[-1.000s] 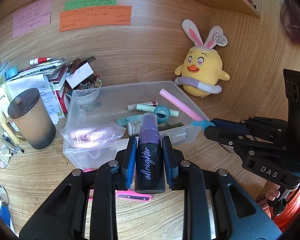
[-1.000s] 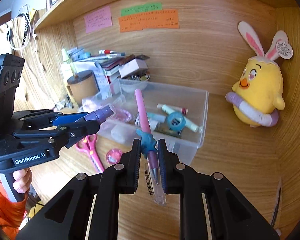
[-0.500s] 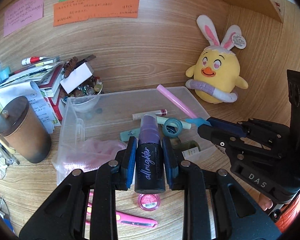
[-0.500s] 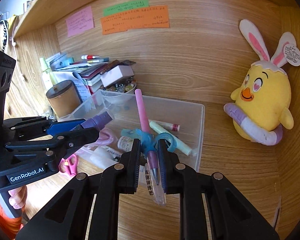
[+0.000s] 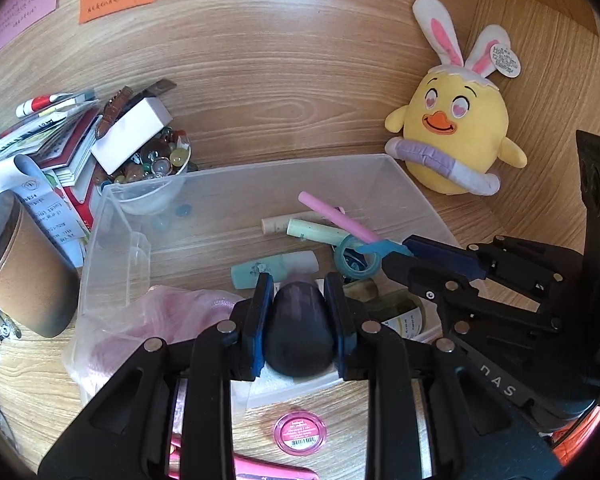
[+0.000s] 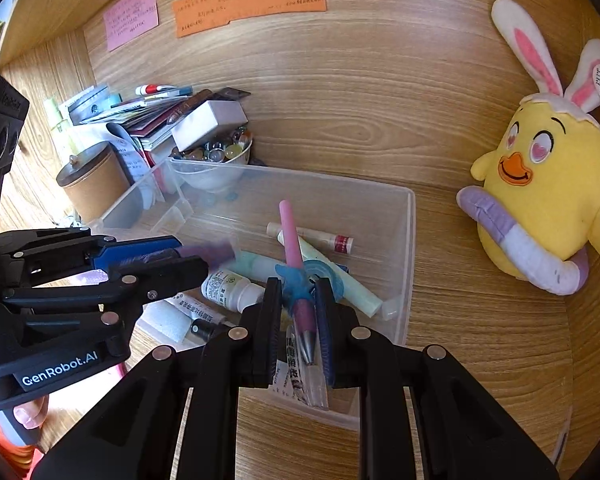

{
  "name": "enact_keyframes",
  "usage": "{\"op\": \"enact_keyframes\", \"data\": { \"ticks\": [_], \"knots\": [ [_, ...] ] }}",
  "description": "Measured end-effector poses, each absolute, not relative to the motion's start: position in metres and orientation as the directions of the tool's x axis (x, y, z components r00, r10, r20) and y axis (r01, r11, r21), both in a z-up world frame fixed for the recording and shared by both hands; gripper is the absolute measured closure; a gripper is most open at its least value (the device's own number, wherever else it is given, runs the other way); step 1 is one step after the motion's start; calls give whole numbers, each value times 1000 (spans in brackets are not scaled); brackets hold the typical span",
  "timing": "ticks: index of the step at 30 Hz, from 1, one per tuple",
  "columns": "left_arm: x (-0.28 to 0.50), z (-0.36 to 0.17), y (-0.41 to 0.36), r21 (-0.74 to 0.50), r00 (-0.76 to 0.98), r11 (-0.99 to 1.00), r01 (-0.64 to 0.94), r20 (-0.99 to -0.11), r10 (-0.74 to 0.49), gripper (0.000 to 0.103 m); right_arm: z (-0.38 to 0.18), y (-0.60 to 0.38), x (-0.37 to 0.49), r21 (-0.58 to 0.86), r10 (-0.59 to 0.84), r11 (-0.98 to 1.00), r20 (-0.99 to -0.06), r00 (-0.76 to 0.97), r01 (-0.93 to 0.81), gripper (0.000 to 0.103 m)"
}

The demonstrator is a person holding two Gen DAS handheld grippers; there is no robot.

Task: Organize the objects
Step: 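Carry the black spray bottle and pink pen into the clear box and release both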

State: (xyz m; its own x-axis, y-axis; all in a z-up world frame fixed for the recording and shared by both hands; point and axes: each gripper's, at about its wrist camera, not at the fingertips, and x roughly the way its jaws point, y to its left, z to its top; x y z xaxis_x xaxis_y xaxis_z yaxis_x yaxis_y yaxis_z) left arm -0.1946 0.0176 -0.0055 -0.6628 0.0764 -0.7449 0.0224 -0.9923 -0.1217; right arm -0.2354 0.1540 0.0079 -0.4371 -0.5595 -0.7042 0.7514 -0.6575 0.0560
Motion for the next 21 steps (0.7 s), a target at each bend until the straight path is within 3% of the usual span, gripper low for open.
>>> {"op": "enact_keyframes", "data": {
  "ticks": [14, 17, 19, 21],
  "knots": [
    [-168, 20, 18, -122, -721, -992, 14, -689, 74, 77, 20, 162, -216, 69, -588, -629, -693, -416, 775, 82],
    [-157, 27, 17, -119, -738, -993, 19, -671, 67, 68, 27, 167, -207, 59, -597, -625, -679, -428, 779, 77],
    [-147, 31, 15, -116, -752, -993, 27, -656, 56, 54, 30, 170, -200, 52, -603, -622, -669, -435, 782, 73],
    [-137, 35, 13, -106, -765, -994, 37, -643, 41, 49, 33, 173, -193, 50, -610, -616, -661, -437, 786, 68]
  ]
}}
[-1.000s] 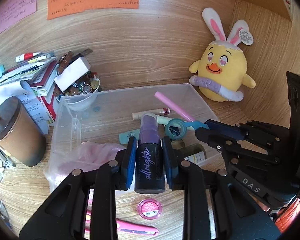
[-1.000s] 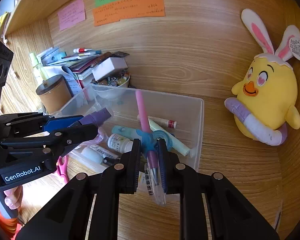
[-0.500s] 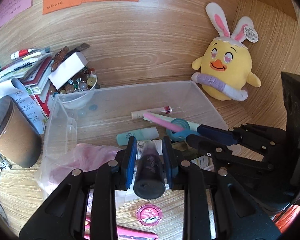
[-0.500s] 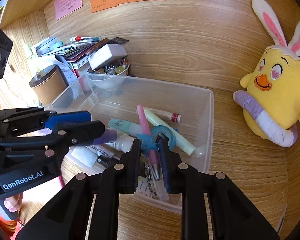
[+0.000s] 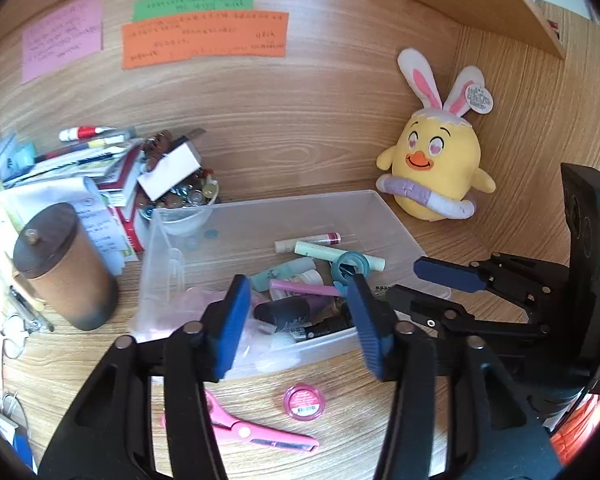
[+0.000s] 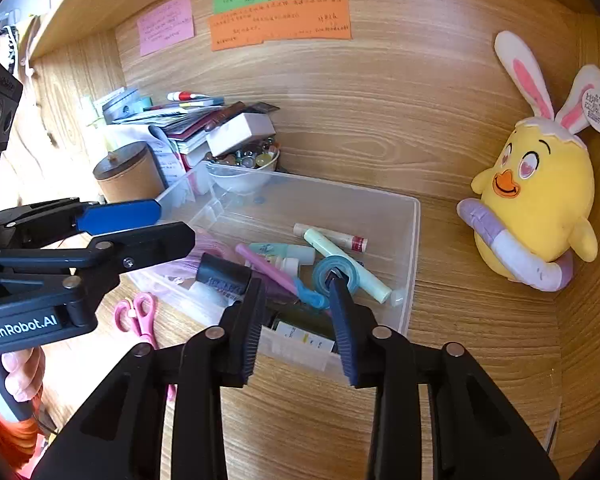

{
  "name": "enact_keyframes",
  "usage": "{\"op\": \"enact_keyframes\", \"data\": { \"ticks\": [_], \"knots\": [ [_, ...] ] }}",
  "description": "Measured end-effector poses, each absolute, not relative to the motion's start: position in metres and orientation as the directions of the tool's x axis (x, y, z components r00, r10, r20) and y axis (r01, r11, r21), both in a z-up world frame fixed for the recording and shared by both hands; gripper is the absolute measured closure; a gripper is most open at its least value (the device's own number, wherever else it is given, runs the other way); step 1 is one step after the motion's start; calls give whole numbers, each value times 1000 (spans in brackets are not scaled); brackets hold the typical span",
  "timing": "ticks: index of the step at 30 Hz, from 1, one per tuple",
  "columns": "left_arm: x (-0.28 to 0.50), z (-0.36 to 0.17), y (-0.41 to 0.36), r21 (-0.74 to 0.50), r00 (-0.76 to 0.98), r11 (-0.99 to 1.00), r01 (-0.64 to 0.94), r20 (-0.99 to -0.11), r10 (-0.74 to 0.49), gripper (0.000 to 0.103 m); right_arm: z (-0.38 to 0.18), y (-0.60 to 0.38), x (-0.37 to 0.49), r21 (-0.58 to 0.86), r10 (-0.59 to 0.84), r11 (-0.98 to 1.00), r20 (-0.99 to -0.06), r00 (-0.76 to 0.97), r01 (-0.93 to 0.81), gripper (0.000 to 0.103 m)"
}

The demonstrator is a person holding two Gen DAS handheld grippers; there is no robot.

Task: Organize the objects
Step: 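Carry the black spray bottle and pink pen into the clear box and release both, then grasp the pink scissors with the left gripper while the right gripper grasps the pink round compact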

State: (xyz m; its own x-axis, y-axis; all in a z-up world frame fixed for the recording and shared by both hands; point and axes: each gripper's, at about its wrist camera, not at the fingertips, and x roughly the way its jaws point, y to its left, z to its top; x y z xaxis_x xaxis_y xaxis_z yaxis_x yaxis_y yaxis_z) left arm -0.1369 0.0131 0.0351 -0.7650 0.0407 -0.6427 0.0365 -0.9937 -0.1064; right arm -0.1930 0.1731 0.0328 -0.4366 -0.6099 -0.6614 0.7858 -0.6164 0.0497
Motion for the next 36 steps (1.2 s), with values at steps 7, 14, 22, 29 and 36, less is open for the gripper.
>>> {"op": "enact_keyframes", "data": {
  "ticks": [7, 14, 22, 29, 36],
  "knots": [
    [-105, 37, -2, -77, -776, -993, 85, -630, -17, 29, 34, 179, -171, 42, -624, -601, -648, -436, 798, 58],
    [-84, 13, -29, -63, -727, -987, 148, -683, -65, 28, 21, 176, -155, 48, -629, -570, -668, -397, 820, 58],
    [-87, -39, -40, -73, -600, -978, 195, -797, -60, 28, -10, 159, -145, 46, -600, -533, -724, -339, 845, 58],
    [-101, -56, -21, -18, -563, -985, 173, -822, -83, 28, -39, 142, -143, 45, -557, -509, -779, -289, 860, 58],
    [-82, -68, -26, 39, -534, -988, 148, -838, -114, 42, -43, 131, -136, 16, -547, -468, -791, -275, 884, 58]
  ]
}}
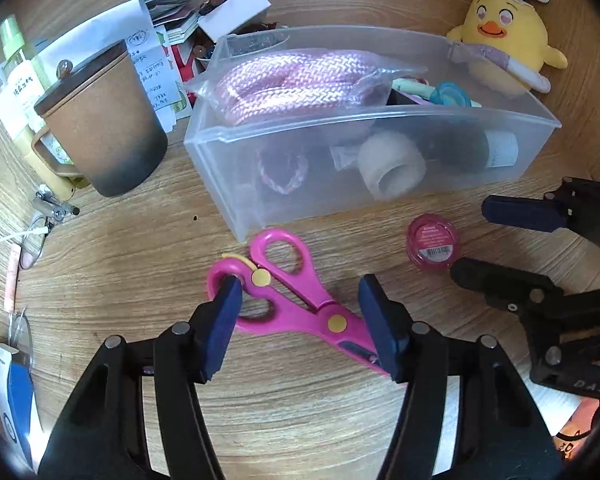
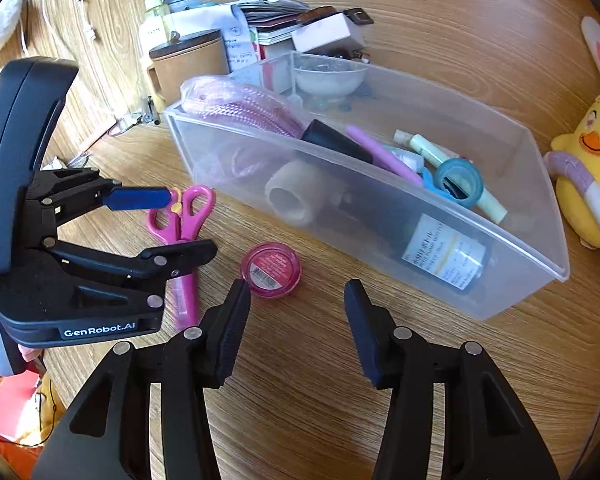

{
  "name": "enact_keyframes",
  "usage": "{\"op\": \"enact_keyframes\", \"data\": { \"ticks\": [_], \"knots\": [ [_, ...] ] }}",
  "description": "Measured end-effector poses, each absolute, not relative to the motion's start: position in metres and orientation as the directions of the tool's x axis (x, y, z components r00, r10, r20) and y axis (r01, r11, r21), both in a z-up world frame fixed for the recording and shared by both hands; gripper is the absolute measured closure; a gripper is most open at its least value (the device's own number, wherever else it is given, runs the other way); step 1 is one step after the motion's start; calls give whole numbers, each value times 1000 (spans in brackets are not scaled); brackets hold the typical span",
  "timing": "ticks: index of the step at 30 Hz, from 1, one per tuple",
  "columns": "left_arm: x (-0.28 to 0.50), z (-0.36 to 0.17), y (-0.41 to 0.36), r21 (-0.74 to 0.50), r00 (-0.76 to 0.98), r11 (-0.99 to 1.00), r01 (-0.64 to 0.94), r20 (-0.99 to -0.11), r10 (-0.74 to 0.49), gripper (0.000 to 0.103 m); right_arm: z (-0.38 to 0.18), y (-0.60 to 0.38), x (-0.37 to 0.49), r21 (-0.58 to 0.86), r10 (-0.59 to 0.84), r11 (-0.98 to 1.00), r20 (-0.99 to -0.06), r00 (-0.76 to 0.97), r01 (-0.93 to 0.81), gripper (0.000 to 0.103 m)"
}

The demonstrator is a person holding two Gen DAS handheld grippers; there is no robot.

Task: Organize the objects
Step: 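Grasp the pink scissors with the left gripper while the right gripper grasps the pink round compact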

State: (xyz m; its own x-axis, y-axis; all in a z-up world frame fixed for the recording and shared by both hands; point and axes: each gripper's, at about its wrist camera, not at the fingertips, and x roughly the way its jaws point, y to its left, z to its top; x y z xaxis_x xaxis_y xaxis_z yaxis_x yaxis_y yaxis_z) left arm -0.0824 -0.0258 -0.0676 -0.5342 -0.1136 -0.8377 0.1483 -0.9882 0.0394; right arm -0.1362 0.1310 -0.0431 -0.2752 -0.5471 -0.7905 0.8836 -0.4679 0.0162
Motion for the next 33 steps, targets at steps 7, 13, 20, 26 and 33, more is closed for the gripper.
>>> {"op": "enact_keyframes", "data": {
  "ticks": [7, 13, 20, 26, 33],
  "knots": [
    [-39, -67, -45, 31, -522, -979, 200, -843, -133, 43, -48, 111, -130, -33, -532, -439, -795, -290, 898, 58],
    [-6, -64, -55, 2, -527, -969, 245, -839, -135, 43, -55, 100, -131, -32, -522, -437, -805, -282, 899, 58],
    [25, -59, -67, -81, -528, -946, 315, -843, -104, 30, -56, 101, -127, -39, -524, -433, -802, -287, 900, 71],
    [13, -63, -60, -106, -517, -943, 316, -853, -77, 29, -52, 110, -123, -36, -537, -440, -791, -294, 897, 71],
    [-14, -62, -42, -163, -545, -962, 221, -838, 17, 29, -42, 135, -122, -38, -546, -464, -774, -319, 885, 71]
  ]
}}
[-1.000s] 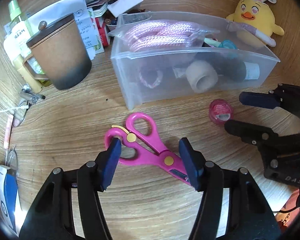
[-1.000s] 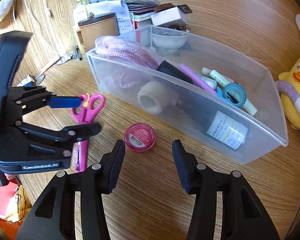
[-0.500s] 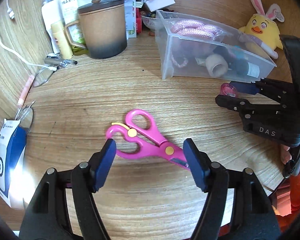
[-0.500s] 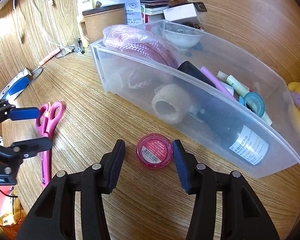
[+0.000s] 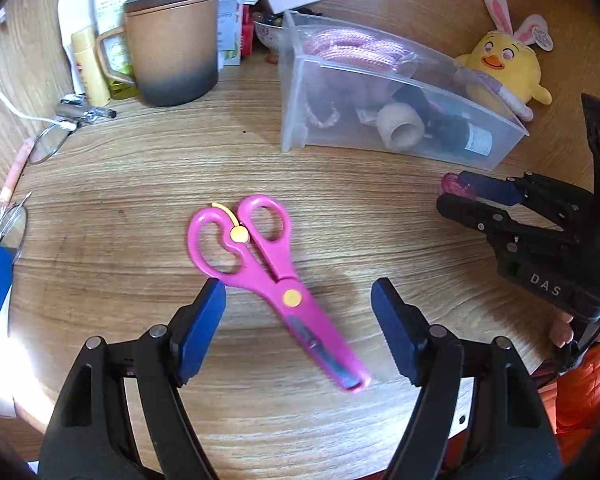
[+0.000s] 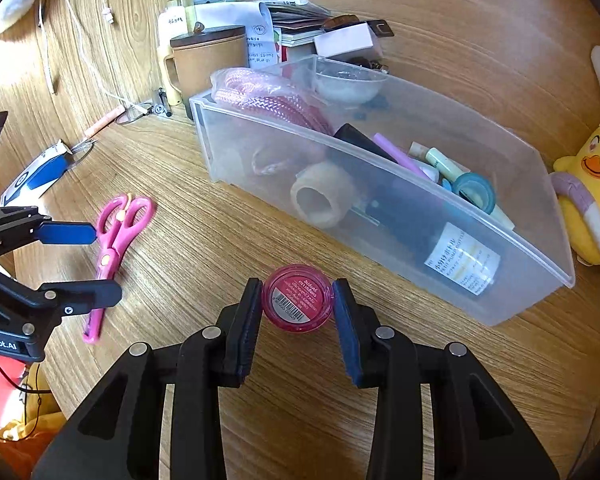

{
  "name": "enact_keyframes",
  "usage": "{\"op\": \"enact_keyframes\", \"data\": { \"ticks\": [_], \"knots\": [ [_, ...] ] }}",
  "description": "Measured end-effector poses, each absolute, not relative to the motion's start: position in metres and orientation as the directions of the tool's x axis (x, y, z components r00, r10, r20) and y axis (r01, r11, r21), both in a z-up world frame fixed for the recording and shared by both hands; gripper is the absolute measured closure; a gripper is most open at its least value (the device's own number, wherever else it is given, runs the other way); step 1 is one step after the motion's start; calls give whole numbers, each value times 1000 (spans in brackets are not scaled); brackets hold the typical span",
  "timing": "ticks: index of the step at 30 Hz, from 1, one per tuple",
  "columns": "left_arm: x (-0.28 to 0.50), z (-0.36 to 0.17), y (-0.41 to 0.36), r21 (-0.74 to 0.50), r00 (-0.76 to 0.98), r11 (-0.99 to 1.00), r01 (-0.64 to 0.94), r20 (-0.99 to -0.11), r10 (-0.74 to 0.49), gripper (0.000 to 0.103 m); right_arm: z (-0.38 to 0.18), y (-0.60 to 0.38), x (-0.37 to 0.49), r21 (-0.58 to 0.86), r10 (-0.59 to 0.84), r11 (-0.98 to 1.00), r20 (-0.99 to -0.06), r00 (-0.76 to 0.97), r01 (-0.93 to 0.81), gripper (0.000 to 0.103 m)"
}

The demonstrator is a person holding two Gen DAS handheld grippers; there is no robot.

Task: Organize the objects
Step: 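Grasp the pink scissors with the left gripper while the right gripper grasps the pink round compact, then carry the pink scissors and compact into the clear box and release both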

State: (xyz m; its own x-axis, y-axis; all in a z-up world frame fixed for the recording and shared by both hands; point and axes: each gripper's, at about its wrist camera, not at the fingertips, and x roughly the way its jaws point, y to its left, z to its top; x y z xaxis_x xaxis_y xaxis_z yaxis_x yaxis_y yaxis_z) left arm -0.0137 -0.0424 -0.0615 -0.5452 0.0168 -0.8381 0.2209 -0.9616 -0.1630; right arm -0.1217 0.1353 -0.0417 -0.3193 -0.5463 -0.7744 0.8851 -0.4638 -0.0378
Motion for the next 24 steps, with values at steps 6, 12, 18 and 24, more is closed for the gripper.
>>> {"op": "enact_keyframes", "data": {
  "ticks": [6, 12, 18, 24],
  "knots": [
    [-27, -63, -23, -59, -551, -983, 175, -833, -48, 51, -37, 157, -126, -21, -550, -504, -763, -340, 863, 71],
    [-15, -63, -22, -7, -567, -986, 169, -819, -91, 78, -34, 168, -127, 6, -563, -524, -752, -341, 852, 71],
    [-8, -58, -23, -6, -582, -985, 175, -808, -99, 83, -29, 177, -126, 36, -584, -545, -733, -349, 838, 71],
    [-5, -35, -21, -33, -641, -983, 181, -762, -93, 83, -14, 186, -127, 42, -602, -566, -704, -378, 824, 71]
  ]
}}
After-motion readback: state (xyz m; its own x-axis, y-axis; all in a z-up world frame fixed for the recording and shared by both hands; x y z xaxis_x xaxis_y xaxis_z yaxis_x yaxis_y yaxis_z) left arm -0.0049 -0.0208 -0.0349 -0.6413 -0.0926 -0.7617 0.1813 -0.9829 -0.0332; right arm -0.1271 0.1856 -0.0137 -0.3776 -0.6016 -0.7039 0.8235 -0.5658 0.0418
